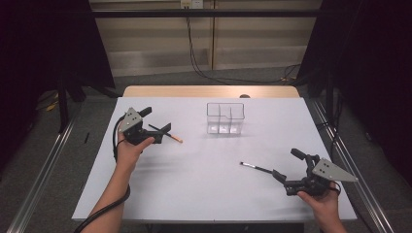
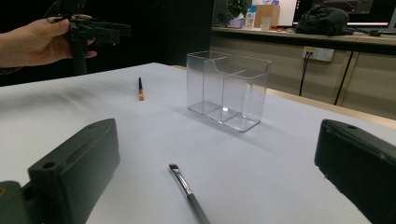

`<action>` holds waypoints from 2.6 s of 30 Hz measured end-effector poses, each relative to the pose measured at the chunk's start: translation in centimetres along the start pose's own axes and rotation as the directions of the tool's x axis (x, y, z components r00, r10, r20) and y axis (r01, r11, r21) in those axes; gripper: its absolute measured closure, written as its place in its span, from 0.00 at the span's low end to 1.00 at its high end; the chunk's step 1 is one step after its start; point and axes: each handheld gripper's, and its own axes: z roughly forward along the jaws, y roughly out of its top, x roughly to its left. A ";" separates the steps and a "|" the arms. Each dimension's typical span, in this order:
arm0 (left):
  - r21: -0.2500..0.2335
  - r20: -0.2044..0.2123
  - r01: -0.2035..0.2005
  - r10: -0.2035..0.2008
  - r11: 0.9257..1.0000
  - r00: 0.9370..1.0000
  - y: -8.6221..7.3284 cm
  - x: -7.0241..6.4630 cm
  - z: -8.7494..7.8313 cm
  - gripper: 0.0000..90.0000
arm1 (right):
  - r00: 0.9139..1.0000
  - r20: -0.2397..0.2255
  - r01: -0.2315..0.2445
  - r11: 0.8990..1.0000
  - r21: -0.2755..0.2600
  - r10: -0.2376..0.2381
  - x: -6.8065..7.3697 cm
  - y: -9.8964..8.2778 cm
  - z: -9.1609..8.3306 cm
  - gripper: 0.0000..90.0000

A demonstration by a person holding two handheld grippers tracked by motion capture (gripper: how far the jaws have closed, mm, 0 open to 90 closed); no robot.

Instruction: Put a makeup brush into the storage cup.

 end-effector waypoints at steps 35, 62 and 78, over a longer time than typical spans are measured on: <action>0.059 -0.072 0.041 -0.036 0.997 0.997 -0.6 3.2 1.7 0.00 | 1.000 -0.012 -0.003 1.000 -0.004 0.003 -0.1 0.0 0.2 0.00; 0.187 -0.032 0.024 -0.018 0.982 0.999 -0.1 3.4 5.1 0.00 | 1.000 -0.010 0.001 1.000 0.002 -0.001 -0.2 -0.1 -0.3 0.00; 0.353 0.024 0.010 -0.020 0.936 1.000 0.6 3.8 6.0 0.00 | 1.000 -0.009 0.003 1.000 0.002 -0.003 -0.1 -0.1 -0.4 0.00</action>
